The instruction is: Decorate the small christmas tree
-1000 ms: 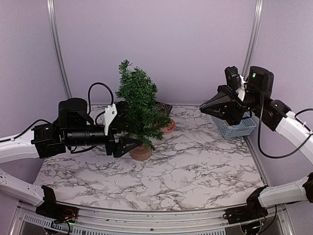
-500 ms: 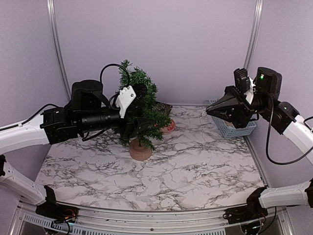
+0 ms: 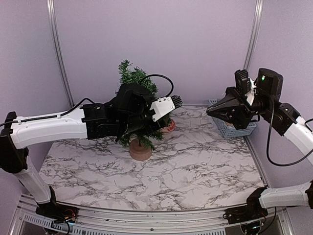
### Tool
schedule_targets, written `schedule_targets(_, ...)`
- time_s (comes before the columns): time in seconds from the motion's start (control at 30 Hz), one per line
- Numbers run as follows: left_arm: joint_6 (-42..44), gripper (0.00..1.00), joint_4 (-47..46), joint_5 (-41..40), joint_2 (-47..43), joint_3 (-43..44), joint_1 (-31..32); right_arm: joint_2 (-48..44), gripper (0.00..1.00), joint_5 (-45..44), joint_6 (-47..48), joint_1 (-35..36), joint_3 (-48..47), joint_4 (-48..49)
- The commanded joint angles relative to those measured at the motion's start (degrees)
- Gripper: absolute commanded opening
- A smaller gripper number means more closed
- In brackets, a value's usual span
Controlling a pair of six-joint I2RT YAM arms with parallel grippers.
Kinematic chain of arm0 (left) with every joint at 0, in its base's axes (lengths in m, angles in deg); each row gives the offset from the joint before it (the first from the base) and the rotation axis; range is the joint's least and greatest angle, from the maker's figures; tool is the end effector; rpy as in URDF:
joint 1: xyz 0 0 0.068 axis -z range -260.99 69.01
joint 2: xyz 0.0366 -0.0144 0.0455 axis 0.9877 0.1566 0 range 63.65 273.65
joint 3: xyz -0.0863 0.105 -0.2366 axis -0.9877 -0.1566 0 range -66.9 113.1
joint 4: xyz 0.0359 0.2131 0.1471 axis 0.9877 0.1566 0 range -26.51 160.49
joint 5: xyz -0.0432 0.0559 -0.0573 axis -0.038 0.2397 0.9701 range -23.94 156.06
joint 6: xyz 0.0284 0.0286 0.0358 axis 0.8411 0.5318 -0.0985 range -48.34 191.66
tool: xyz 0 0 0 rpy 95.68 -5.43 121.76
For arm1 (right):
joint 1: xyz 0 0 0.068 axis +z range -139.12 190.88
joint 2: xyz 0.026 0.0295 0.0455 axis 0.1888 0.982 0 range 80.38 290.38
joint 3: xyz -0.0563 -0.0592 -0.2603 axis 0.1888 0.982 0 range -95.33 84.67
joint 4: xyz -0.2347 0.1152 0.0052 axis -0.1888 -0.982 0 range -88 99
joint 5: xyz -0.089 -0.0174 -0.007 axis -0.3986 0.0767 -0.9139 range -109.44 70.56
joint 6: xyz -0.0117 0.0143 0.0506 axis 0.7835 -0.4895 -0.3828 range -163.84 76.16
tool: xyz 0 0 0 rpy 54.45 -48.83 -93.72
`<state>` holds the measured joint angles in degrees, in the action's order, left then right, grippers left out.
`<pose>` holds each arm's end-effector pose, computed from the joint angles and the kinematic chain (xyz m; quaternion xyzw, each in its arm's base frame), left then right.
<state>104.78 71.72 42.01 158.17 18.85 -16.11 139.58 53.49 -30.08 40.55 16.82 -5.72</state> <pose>0.1804 -0.3505 0.3676 0.5120 0.6093 0.0019 0.6055 0.1587 0.1295 0.4276 -0.5904 0.4085 0.5121 0.4715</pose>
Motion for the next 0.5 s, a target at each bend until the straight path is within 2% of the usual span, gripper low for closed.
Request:
schedule_targets(0.0,5.2,0.54,-0.7,-4.7,2.5,3.8,-0.1,-1.0,0.0,-0.3,0.6,0.5,0.5,-0.1)
schedule_targets(0.33,8.0,0.42,-5.3,-3.9,6.7,6.0,-1.7,-1.4,0.0,-0.2,0.3,0.5,0.9,0.3)
schedule_targets(0.47,8.5,0.31,-7.0,-3.8,7.8,6.6,-2.4,-1.4,0.0,-0.3,0.4,0.5,0.9,0.2)
